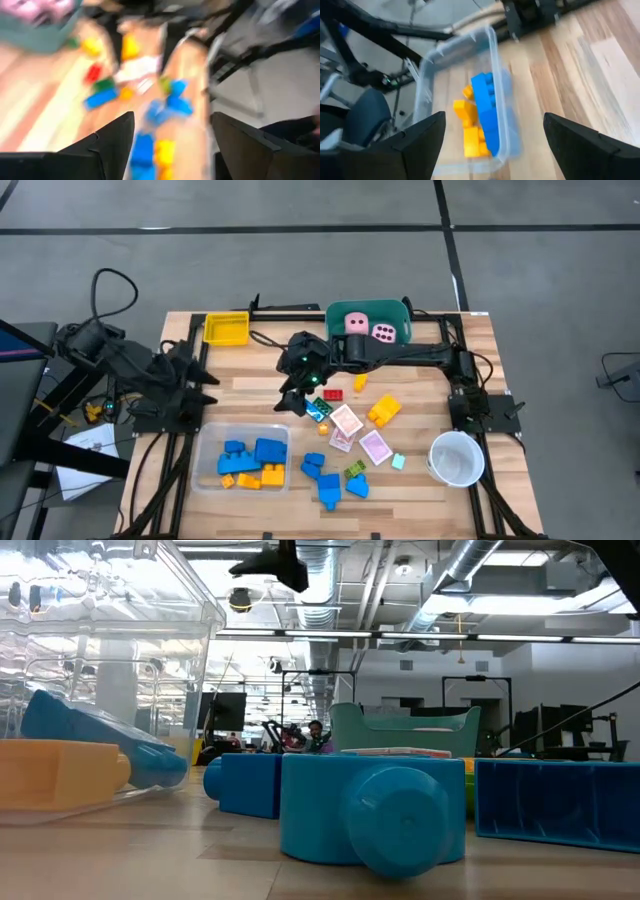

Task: Pick & Place Toys
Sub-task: Put the yellow game pieces into the transparent bin

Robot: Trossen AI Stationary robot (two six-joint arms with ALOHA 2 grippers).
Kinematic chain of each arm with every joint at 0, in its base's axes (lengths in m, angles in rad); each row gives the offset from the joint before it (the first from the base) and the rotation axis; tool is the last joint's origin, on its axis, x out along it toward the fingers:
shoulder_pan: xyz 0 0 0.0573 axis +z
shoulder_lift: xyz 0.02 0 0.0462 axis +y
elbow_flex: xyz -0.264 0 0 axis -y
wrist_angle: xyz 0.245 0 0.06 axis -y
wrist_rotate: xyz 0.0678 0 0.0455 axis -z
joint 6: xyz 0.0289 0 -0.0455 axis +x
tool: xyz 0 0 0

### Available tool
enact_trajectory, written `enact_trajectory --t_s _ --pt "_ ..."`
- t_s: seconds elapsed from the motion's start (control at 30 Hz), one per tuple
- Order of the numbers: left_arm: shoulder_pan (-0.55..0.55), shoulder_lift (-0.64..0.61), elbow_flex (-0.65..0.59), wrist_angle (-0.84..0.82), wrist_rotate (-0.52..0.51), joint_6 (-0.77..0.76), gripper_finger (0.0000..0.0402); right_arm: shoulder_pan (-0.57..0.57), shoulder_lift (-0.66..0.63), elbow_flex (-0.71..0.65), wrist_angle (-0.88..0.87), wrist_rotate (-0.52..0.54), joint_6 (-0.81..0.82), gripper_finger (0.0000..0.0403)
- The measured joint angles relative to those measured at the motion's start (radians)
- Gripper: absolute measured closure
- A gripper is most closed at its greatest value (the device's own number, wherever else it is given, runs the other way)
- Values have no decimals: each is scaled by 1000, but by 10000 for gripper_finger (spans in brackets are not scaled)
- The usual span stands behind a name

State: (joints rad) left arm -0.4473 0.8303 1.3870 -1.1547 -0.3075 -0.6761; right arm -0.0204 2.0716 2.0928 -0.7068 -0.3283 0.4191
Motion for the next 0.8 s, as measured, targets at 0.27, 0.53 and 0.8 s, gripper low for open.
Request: enact_trajectory --t_s 0.27,0.53,0.8 --pt "8 89 110 -326 -4 -66 137 50 1 0 -227 50 -35 77" --pt "8 65 111 -326 -7 -64 137 119 -14 -1 -341 139 -27 77" --pt "8 62 111 -323 -7 -63 137 122 -88 -26 -531 289 -6 77"
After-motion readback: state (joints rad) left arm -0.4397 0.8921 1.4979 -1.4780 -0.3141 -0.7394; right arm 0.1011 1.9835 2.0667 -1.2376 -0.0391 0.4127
